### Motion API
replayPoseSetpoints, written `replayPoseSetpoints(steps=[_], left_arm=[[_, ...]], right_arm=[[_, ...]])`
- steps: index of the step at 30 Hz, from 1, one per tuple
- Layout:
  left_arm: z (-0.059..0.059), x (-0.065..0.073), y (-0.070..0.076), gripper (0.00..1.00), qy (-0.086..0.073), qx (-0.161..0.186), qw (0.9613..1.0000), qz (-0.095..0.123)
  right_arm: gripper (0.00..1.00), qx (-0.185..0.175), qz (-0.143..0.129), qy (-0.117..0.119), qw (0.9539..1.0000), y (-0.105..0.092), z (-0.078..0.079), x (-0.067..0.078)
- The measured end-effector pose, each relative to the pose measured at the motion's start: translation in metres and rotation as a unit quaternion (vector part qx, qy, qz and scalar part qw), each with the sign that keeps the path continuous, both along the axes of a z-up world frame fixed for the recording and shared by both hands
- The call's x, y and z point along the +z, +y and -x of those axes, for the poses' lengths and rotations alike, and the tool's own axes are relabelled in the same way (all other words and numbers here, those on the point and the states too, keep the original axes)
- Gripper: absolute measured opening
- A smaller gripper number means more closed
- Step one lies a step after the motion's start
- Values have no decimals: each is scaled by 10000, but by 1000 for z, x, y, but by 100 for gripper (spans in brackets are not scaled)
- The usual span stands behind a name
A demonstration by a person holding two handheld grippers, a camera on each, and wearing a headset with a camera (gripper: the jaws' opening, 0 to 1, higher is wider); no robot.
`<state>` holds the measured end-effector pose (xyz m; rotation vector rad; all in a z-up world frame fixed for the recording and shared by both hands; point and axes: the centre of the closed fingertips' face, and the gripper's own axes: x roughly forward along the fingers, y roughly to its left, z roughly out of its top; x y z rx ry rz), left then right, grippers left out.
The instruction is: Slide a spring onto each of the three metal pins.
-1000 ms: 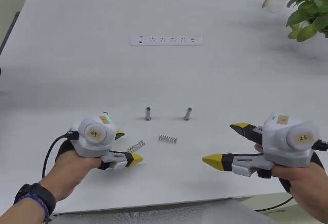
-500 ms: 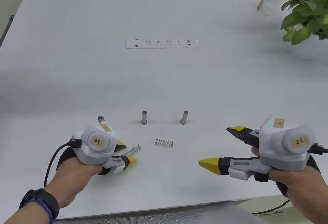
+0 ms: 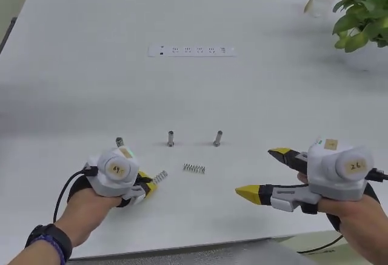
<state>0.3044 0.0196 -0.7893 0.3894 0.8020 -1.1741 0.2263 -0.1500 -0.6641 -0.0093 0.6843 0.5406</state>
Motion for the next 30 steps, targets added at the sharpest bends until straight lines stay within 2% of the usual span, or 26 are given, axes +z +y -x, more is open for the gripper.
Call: replayPoseSetpoints(steps=[12, 22, 30], left_arm=[[1, 5, 4, 3, 77, -30, 10000, 42], [2, 20, 13, 2, -30, -108, 9999, 97], [1, 34, 22, 2, -173, -158, 9997, 109]], right_arm=[[75, 16, -43, 16, 10000, 1, 2, 0], [74, 85, -86, 43, 9999, 6, 3, -2], [74, 153, -121, 46, 9998, 10, 1, -2]])
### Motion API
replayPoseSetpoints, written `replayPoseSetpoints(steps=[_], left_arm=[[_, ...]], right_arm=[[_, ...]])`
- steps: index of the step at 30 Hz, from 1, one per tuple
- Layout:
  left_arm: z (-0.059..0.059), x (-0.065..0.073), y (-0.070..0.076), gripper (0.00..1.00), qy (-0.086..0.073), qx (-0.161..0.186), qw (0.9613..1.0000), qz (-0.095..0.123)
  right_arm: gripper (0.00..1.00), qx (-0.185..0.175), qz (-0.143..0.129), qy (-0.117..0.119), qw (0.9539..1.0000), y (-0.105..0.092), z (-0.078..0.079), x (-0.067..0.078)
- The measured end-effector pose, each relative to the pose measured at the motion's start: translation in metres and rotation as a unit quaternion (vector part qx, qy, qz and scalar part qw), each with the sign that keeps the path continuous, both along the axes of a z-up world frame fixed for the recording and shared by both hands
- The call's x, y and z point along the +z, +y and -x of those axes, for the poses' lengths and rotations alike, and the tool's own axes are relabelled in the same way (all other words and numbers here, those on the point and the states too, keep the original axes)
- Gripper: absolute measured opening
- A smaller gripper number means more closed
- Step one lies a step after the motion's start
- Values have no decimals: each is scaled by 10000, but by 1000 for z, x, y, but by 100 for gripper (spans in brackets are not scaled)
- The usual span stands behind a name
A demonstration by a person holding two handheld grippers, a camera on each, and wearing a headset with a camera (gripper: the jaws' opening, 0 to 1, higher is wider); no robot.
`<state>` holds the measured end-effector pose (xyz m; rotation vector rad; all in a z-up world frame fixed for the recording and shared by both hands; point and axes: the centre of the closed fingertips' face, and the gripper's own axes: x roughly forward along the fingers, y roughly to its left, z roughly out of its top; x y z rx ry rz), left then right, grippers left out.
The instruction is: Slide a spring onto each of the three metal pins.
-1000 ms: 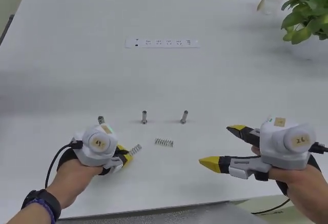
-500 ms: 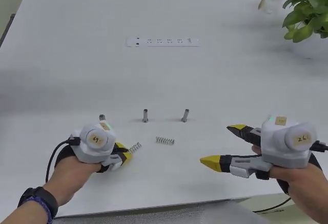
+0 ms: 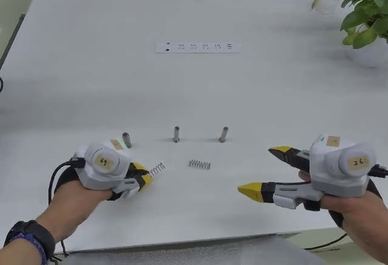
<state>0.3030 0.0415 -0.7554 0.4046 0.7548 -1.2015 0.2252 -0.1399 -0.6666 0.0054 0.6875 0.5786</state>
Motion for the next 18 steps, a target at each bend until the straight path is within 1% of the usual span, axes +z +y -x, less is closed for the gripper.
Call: replayPoseSetpoints(steps=[9, 14, 18], left_arm=[[3, 18, 3, 2, -150, -126, 9998, 58], [8, 31, -1, 2, -256, -261, 9993, 102], [12, 40, -6, 3, -272, -310, 9989, 212]], right_arm=[[73, 129, -68, 12, 9999, 9, -1, -1], [71, 263, -107, 20, 9996, 18, -1, -1], [71, 330, -138, 12, 9994, 23, -3, -1]])
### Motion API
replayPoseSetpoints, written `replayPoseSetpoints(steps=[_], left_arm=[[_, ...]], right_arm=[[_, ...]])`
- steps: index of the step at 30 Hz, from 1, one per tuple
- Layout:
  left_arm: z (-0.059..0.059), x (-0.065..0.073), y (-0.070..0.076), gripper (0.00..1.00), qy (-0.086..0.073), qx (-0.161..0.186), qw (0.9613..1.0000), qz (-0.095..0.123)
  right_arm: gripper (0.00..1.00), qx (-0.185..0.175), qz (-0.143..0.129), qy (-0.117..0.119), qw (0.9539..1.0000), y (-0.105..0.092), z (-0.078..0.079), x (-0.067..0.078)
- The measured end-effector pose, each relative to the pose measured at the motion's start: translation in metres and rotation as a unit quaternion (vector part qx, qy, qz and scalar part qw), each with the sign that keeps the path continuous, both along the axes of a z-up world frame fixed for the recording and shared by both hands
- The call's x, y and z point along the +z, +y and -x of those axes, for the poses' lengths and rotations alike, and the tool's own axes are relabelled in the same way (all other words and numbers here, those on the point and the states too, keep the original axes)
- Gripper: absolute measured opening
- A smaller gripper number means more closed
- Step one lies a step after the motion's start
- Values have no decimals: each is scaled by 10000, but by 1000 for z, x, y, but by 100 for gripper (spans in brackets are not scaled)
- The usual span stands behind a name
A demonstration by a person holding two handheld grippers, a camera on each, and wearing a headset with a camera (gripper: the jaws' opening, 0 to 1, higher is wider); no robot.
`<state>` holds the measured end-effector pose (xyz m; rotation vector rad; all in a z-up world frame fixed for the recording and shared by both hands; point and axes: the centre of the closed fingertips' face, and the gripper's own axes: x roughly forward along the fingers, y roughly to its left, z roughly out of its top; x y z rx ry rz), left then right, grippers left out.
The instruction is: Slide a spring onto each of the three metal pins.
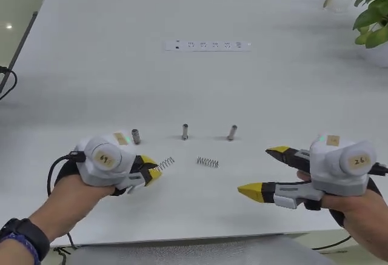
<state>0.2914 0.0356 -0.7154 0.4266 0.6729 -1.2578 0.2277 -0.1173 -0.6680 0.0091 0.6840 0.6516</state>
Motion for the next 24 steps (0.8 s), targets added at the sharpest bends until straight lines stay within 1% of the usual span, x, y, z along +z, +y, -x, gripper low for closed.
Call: replayPoseSetpoints(steps=[1, 6, 12, 17, 19, 22, 24], left_arm=[[2, 2, -1, 3, -36, -54, 10000, -10], [5, 10, -6, 3, -104, -152, 9998, 27], [10, 18, -13, 3, -129, -268, 9995, 108], [14, 25, -19, 3, -166, -384, 9990, 152], [17, 29, -23, 3, -137, -406, 9988, 233], [21, 32, -29, 3, -169, -507, 9983, 248], [25, 35, -33, 2, -186, -581, 9978, 266]], right_arm=[[70, 18, -8, 0, 10000, 1, 0, 0], [69, 140, -48, -8, 9999, 7, 0, 0], [67, 274, -96, -12, 9996, 14, 0, 1], [65, 463, -106, -23, 9989, 21, -3, 2], [64, 531, -115, -42, 9985, 24, -5, 2], [61, 650, -178, -68, 9977, 30, -6, 4], [57, 758, -253, -45, 9968, 36, -6, 4]])
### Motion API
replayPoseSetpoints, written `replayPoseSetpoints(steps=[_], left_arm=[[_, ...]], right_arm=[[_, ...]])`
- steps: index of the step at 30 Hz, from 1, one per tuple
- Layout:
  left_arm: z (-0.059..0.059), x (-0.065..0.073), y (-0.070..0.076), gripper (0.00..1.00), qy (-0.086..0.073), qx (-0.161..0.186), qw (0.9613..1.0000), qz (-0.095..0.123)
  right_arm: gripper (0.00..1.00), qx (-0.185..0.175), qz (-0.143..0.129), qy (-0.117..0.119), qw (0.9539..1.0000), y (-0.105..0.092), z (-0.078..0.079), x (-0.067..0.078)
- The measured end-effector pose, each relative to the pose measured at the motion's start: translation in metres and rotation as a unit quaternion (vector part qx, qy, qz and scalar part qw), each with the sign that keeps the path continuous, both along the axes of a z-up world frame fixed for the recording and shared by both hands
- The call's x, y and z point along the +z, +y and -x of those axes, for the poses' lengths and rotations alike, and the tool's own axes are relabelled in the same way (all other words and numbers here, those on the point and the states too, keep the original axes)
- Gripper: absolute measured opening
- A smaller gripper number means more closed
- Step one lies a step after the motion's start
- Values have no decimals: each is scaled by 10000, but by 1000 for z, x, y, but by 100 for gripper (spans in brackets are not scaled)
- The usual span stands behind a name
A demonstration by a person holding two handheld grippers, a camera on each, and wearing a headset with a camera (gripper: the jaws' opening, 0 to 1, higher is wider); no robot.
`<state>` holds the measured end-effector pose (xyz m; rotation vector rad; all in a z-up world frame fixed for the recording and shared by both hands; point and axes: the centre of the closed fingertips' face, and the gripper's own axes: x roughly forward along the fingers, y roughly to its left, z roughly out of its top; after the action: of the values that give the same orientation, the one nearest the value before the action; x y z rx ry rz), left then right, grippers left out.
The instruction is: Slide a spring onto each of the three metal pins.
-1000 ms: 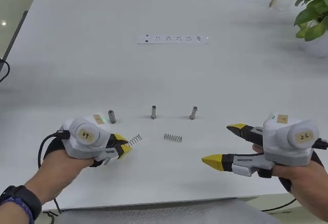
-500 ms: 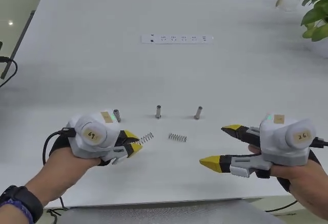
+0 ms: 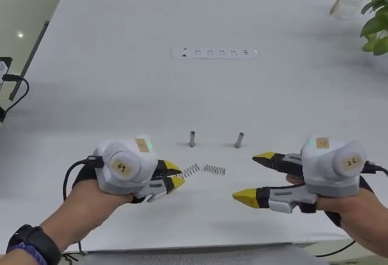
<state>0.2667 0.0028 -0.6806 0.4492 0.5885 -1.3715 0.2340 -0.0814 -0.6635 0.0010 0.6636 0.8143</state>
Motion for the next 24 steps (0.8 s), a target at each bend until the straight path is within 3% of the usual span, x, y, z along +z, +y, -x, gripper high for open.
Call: replayPoseSetpoints(steps=[16, 24], left_arm=[[29, 24, -35, 2, -181, -644, 9976, 162], [36, 28, -42, 3, -229, -852, 9959, 188]], right_arm=[[46, 603, -137, -22, 9981, 23, 3, 3], [36, 776, -247, -57, 9967, 28, 8, 6]])
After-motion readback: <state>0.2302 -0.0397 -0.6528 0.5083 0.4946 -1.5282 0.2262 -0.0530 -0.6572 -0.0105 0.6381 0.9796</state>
